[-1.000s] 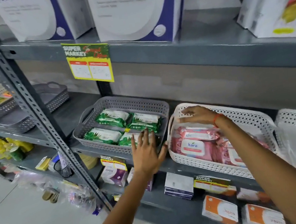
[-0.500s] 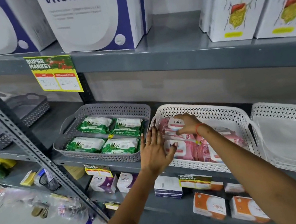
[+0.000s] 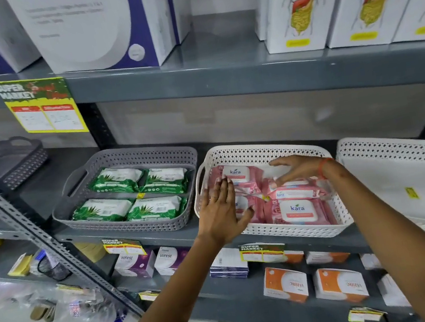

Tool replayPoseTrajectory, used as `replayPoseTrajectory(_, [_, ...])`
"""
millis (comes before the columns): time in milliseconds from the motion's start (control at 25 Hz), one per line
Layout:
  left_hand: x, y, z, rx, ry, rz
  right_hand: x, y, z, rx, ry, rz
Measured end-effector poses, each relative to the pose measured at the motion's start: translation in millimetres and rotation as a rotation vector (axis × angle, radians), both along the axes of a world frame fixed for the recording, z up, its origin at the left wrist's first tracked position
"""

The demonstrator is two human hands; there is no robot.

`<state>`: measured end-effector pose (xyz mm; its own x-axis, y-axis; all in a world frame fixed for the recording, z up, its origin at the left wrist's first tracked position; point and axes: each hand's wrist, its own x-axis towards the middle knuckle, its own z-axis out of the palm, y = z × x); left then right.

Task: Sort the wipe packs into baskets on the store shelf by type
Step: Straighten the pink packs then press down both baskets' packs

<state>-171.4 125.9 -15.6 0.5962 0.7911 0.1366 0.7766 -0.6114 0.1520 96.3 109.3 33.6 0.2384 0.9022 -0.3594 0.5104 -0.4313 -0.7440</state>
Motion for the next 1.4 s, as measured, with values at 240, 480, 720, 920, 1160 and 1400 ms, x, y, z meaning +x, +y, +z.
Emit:
replayPoseTrajectory(240, [27.8, -15.7, -3.2, 0.01, 0.001, -0.042, 9.7, -2.0, -8.4, -0.057, -0.263, 0.207])
replayPoseTrajectory(480, [28.8, -17.0, -2.2, 0.028, 0.006, -0.024, 5.7, -5.0, -20.3, 0.041, -0.415, 0.182])
replayPoseTrajectory(720, [28.6, -12.6, -3.6, -0.06, 0.007, -0.05, 7.7, -5.9, -17.6, 0.014, -0.433, 0.21])
replayPoseTrajectory(920, [45.4, 37.3, 6.1, -0.156, 0.148, -0.082, -26.8, -23.4, -43.1, 0.05, -0.613, 0.171])
replayPoseTrajectory(1160, [53.3, 54.6, -15.8, -0.165, 0.249, -0.068, -40.0, -26.8, -62.5, -0.078, -0.653, 0.179])
replayPoseTrajectory(1400, [56.9, 55.6, -16.2, -0.164, 0.25, -0.048, -43.9, -25.7, -58.5, -0.132, -0.671, 0.175])
